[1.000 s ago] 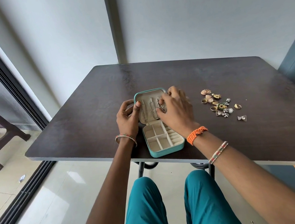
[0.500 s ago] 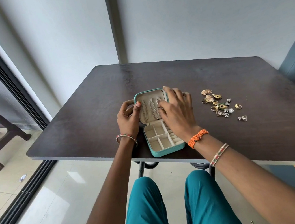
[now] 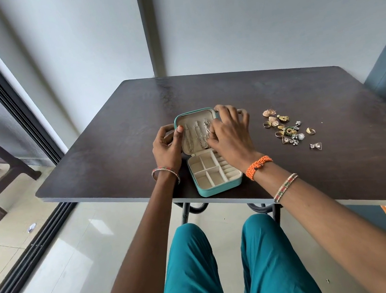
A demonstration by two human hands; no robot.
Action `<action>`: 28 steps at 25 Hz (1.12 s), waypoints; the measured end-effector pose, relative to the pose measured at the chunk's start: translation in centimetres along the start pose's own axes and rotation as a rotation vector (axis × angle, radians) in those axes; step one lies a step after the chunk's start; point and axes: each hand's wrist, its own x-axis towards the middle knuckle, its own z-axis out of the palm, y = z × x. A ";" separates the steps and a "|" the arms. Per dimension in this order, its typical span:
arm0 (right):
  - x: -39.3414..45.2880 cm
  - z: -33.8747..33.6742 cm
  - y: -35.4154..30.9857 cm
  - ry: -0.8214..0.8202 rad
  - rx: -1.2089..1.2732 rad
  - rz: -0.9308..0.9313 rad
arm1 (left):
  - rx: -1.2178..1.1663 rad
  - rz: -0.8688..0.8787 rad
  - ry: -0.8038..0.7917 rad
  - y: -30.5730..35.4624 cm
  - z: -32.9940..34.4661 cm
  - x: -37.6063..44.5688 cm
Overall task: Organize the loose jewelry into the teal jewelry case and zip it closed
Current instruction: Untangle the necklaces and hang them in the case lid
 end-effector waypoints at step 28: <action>0.0 -0.9 0.5 -0.049 0.027 0.009 | 0.090 0.023 0.019 -0.3 0.2 0.2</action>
